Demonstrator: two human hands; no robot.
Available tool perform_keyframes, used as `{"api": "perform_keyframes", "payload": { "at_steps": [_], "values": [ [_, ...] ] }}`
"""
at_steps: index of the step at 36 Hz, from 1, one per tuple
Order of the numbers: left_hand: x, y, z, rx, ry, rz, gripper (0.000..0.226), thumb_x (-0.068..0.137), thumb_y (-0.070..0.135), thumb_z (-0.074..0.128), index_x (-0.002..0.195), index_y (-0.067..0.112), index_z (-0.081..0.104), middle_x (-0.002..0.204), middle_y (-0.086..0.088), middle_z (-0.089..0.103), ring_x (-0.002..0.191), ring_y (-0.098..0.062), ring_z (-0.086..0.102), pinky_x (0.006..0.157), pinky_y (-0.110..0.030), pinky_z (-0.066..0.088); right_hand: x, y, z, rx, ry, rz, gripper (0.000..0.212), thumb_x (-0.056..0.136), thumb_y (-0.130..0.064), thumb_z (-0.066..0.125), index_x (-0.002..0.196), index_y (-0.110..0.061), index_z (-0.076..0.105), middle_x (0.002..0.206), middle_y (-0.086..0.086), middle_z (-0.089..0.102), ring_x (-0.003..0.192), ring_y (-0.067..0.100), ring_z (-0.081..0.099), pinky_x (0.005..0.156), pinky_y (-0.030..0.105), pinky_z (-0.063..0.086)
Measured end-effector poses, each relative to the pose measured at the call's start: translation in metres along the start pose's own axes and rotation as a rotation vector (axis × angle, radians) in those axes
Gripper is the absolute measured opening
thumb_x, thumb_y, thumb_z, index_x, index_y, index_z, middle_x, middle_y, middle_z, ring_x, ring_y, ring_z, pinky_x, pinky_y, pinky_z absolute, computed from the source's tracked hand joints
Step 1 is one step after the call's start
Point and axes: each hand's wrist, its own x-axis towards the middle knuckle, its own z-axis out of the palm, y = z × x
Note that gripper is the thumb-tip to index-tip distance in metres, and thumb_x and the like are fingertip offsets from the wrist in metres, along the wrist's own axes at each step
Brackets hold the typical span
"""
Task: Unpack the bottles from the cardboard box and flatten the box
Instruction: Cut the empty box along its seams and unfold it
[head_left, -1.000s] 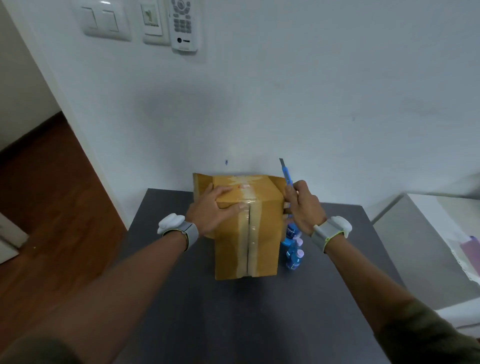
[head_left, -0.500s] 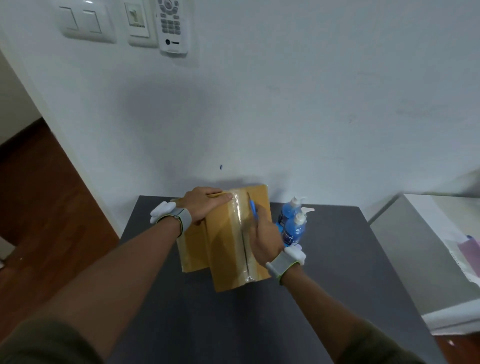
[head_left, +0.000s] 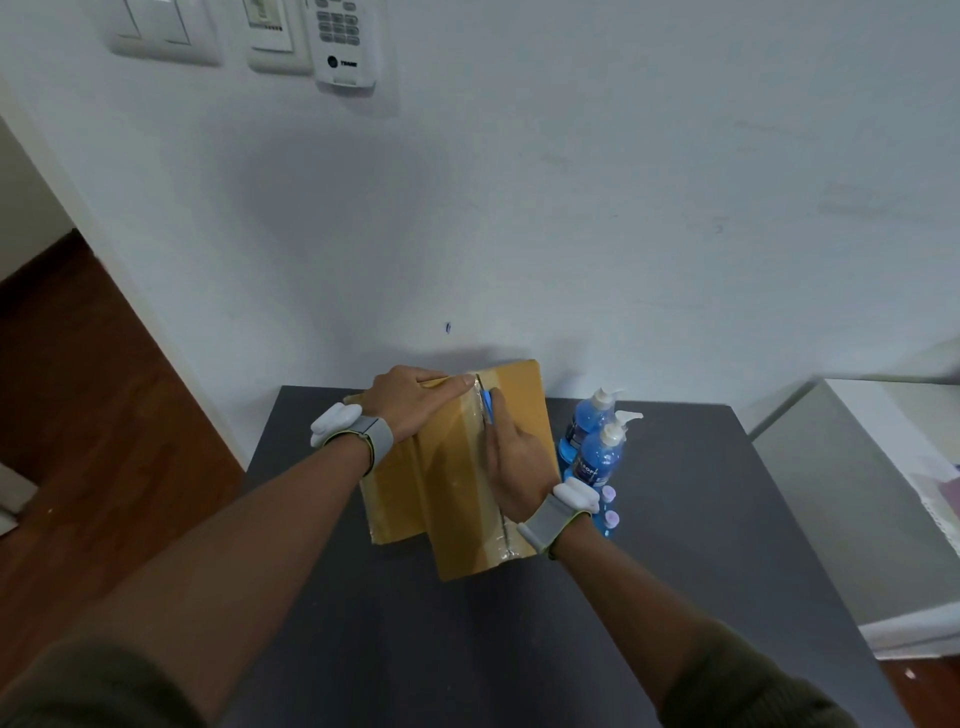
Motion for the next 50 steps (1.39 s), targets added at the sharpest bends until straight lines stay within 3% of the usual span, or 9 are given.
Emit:
{"api": "perform_keyframes", "payload": {
  "at_steps": [13, 17, 20, 24, 28, 32, 35, 40, 50],
  "values": [
    [0.001, 0.001, 0.003, 0.016, 0.014, 0.031, 0.073, 0.075, 0.085, 0.056, 0.124, 0.033, 0.071, 0.127, 0.008, 0.068, 0.111, -0.022, 0.063, 0.084, -0.030, 0.049, 0.002, -0.012, -0.002, -0.118, -0.044, 0.060, 0.066, 0.104, -0.017, 0.041, 0.157, -0.012, 0.003, 0.082, 0.013, 0.054, 0.066, 0.020, 0.049, 0.063, 0.028, 0.034],
    [-0.002, 0.007, 0.004, 0.025, 0.026, 0.029, 0.064, 0.081, 0.077, 0.059, 0.124, 0.032, 0.072, 0.127, 0.009, 0.068, 0.116, -0.022, 0.061, 0.081, -0.028, 0.035, 0.007, -0.019, 0.002, -0.133, -0.043, 0.112, 0.069, 0.103, -0.016, 0.042, 0.157, -0.011, 0.000, 0.084, 0.012, 0.057, 0.065, 0.021, 0.049, 0.056, 0.029, 0.033],
    [-0.001, 0.004, 0.003, 0.010, 0.026, 0.028, 0.060, 0.080, 0.078, 0.059, 0.118, 0.034, 0.074, 0.118, 0.009, 0.071, 0.108, -0.022, 0.063, 0.080, -0.027, 0.039, 0.011, -0.020, 0.007, -0.168, 0.003, 0.098, 0.074, 0.101, -0.014, 0.048, 0.151, -0.014, -0.006, 0.084, 0.017, 0.065, 0.060, 0.021, 0.047, 0.045, 0.025, 0.021],
    [0.000, 0.002, 0.004, -0.003, 0.030, 0.028, 0.062, 0.080, 0.077, 0.059, 0.119, 0.031, 0.074, 0.117, 0.008, 0.071, 0.100, -0.019, 0.062, 0.080, -0.027, 0.042, 0.014, -0.024, 0.006, -0.238, 0.053, 0.107, 0.071, 0.097, -0.014, 0.058, 0.155, -0.007, 0.017, 0.080, 0.018, 0.066, 0.057, 0.020, 0.044, 0.045, 0.024, 0.023],
    [0.003, 0.001, 0.006, 0.013, 0.029, 0.037, 0.069, 0.078, 0.081, 0.058, 0.122, 0.030, 0.073, 0.124, 0.007, 0.070, 0.109, -0.022, 0.064, 0.084, -0.030, 0.047, 0.007, -0.020, -0.003, -0.240, -0.117, 0.151, 0.066, 0.105, -0.021, 0.039, 0.157, -0.014, -0.002, 0.105, 0.018, 0.064, 0.074, 0.021, 0.047, 0.065, 0.029, 0.032],
    [0.008, -0.001, 0.006, -0.001, 0.024, 0.023, 0.071, 0.072, 0.086, 0.057, 0.117, 0.034, 0.075, 0.119, 0.009, 0.072, 0.103, -0.021, 0.065, 0.089, -0.036, 0.055, 0.004, -0.017, -0.002, -0.180, -0.044, 0.159, 0.069, 0.104, -0.021, 0.041, 0.157, -0.020, -0.003, 0.090, 0.014, 0.060, 0.063, 0.017, 0.044, 0.054, 0.022, 0.029],
    [0.011, -0.001, 0.006, 0.011, 0.024, 0.026, 0.072, 0.071, 0.087, 0.057, 0.117, 0.035, 0.075, 0.119, 0.008, 0.072, 0.103, -0.021, 0.066, 0.090, -0.038, 0.056, -0.004, -0.013, 0.002, -0.237, -0.054, 0.185, 0.076, 0.103, -0.025, 0.045, 0.150, -0.026, -0.016, 0.084, 0.007, 0.047, 0.067, 0.016, 0.045, 0.063, 0.024, 0.035],
    [0.018, 0.002, 0.007, 0.056, 0.033, 0.056, 0.067, 0.077, 0.082, 0.057, 0.117, 0.032, 0.075, 0.121, 0.005, 0.071, 0.102, -0.023, 0.064, 0.080, -0.029, 0.045, -0.004, -0.012, -0.002, -0.262, -0.104, 0.162, 0.068, 0.105, -0.024, 0.040, 0.157, -0.015, -0.002, 0.087, 0.006, 0.045, 0.075, 0.016, 0.047, 0.069, 0.026, 0.037],
    [0.039, -0.008, 0.000, 0.011, 0.023, -0.033, 0.070, 0.067, 0.090, 0.056, 0.093, 0.029, 0.078, 0.093, 0.004, 0.074, 0.083, -0.021, 0.069, 0.081, -0.036, 0.059, -0.020, -0.002, 0.004, -0.184, -0.162, 0.145, 0.057, 0.106, -0.023, 0.036, 0.156, -0.014, 0.010, 0.092, 0.007, 0.057, 0.076, 0.017, 0.054, 0.075, 0.029, 0.047]
  ]
}}
